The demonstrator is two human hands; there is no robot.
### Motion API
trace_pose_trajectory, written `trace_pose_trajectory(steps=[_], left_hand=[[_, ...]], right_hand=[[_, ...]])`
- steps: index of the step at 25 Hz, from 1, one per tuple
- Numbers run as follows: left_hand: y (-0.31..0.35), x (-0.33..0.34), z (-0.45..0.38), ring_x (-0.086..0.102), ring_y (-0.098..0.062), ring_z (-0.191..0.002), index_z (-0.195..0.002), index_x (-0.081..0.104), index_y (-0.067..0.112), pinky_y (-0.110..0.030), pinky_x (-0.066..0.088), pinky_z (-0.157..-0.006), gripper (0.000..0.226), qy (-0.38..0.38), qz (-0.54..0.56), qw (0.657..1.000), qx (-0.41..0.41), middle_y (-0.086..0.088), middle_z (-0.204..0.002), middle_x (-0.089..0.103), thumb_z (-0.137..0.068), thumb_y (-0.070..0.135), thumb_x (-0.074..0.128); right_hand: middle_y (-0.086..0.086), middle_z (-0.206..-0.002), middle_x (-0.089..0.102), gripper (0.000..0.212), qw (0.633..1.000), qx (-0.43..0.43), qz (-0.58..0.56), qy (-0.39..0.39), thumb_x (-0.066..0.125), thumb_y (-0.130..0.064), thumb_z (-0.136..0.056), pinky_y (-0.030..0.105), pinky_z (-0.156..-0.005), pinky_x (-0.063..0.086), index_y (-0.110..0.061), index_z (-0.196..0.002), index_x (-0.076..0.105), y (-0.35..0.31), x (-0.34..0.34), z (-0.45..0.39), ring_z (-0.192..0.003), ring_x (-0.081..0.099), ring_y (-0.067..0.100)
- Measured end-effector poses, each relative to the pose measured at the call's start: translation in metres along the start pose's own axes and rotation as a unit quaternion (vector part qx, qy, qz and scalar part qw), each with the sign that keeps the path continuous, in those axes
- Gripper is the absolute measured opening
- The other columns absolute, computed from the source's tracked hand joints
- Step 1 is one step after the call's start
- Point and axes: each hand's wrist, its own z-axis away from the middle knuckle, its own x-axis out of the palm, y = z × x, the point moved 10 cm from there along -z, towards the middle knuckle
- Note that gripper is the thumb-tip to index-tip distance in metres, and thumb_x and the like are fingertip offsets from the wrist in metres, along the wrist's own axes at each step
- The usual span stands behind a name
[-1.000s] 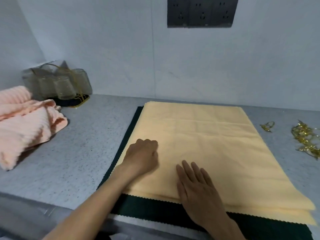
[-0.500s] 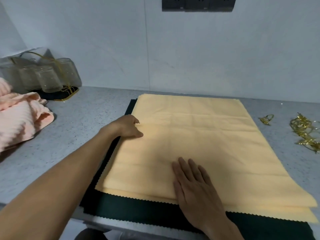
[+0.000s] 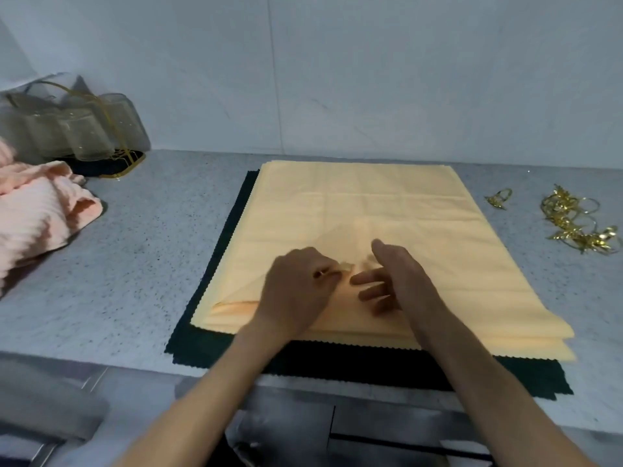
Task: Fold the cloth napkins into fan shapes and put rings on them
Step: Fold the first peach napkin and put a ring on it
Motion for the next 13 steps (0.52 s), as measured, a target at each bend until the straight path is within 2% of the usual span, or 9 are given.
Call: trace_pose_trajectory(steps=[1, 3, 4, 6, 8, 9, 11, 13], left_hand=[[0.014, 0.014, 0.012, 0.058, -0.019, -0.071, -0.083, 0.075, 0.022, -0.036, 0.045, -0.066, 0.019, -0.005, -0.03, 0.999, 0.037, 0.004, -0.08, 0.068, -0.09, 0.031, 0.059], [0.025, 0.037, 0.027, 0.056, -0.021, -0.071, -0.091, 0.074, 0.021, -0.033, 0.039, -0.064, 0.017, -0.026, -0.063, 0.995, 0.076, 0.002, -0.085, 0.069, -0.09, 0.026, 0.058], [0.027, 0.041, 0.031, 0.056, -0.02, -0.072, -0.096, 0.074, 0.021, -0.032, 0.037, -0.065, 0.015, -0.035, -0.067, 0.994, 0.085, 0.003, -0.088, 0.069, -0.089, 0.024, 0.06], [0.02, 0.035, 0.042, 0.059, -0.02, -0.082, -0.103, 0.073, 0.021, -0.03, 0.037, -0.071, 0.022, -0.048, -0.074, 0.992, 0.091, 0.004, -0.097, 0.07, -0.089, 0.031, 0.06], [-0.002, 0.012, 0.06, 0.06, -0.015, -0.095, -0.105, 0.074, 0.023, -0.028, 0.039, -0.08, 0.034, -0.05, -0.083, 0.991, 0.087, 0.009, -0.107, 0.071, -0.088, 0.044, 0.054], [-0.019, -0.004, 0.069, 0.06, -0.013, -0.1, -0.107, 0.074, 0.023, -0.027, 0.041, -0.083, 0.037, -0.054, -0.085, 0.992, 0.073, 0.01, -0.112, 0.07, -0.089, 0.048, 0.053], [-0.055, -0.038, 0.09, 0.061, -0.013, -0.104, -0.108, 0.076, 0.022, -0.028, 0.046, -0.088, 0.038, -0.05, -0.08, 0.995, 0.04, 0.009, -0.116, 0.07, -0.091, 0.048, 0.053], [-0.083, -0.066, 0.104, 0.064, -0.011, -0.102, -0.105, 0.077, 0.021, -0.026, 0.048, -0.09, 0.037, -0.033, -0.076, 0.997, 0.006, 0.009, -0.113, 0.071, -0.09, 0.045, 0.054]], right_hand=[[0.006, -0.083, 0.072, 0.034, 0.999, 0.024, 0.011, -0.02, 0.062, -0.046, -0.091, 0.032, -0.054, 0.049, -0.022, -0.114, 0.056, 0.002, 0.002, -0.001, -0.069, 0.068, 0.023], [0.006, -0.084, 0.066, 0.032, 0.994, 0.033, 0.095, -0.031, 0.072, -0.027, -0.087, 0.024, -0.046, 0.046, -0.019, -0.114, 0.057, 0.005, 0.003, -0.001, -0.057, 0.064, 0.015], [0.004, -0.082, 0.064, 0.031, 0.989, 0.021, 0.141, -0.028, 0.072, -0.017, -0.085, 0.02, -0.044, 0.045, -0.019, -0.112, 0.058, 0.005, 0.002, -0.002, -0.054, 0.06, 0.012], [-0.003, -0.066, 0.059, 0.023, 0.982, -0.014, 0.185, -0.025, 0.068, -0.006, -0.084, 0.017, -0.043, 0.041, -0.015, -0.103, 0.063, 0.004, 0.002, -0.002, -0.049, 0.053, 0.007], [-0.015, -0.051, 0.052, 0.014, 0.976, -0.044, 0.213, -0.022, 0.065, -0.003, -0.084, 0.013, -0.046, 0.035, -0.015, -0.091, 0.068, 0.003, 0.003, -0.005, -0.046, 0.047, 0.0], [-0.016, -0.052, 0.051, 0.015, 0.971, -0.056, 0.231, -0.019, 0.064, -0.004, -0.085, 0.014, -0.051, 0.036, -0.017, -0.086, 0.069, 0.003, 0.004, -0.006, -0.049, 0.047, -0.001], [-0.01, -0.065, 0.054, 0.02, 0.965, -0.066, 0.253, -0.017, 0.061, -0.006, -0.085, 0.021, -0.062, 0.038, -0.023, -0.082, 0.07, 0.006, 0.007, -0.008, -0.061, 0.05, 0.001], [-0.007, -0.072, 0.056, 0.02, 0.962, -0.073, 0.263, -0.018, 0.06, -0.008, -0.086, 0.026, -0.065, 0.04, -0.025, -0.083, 0.07, 0.007, 0.009, -0.007, -0.068, 0.052, 0.005]])
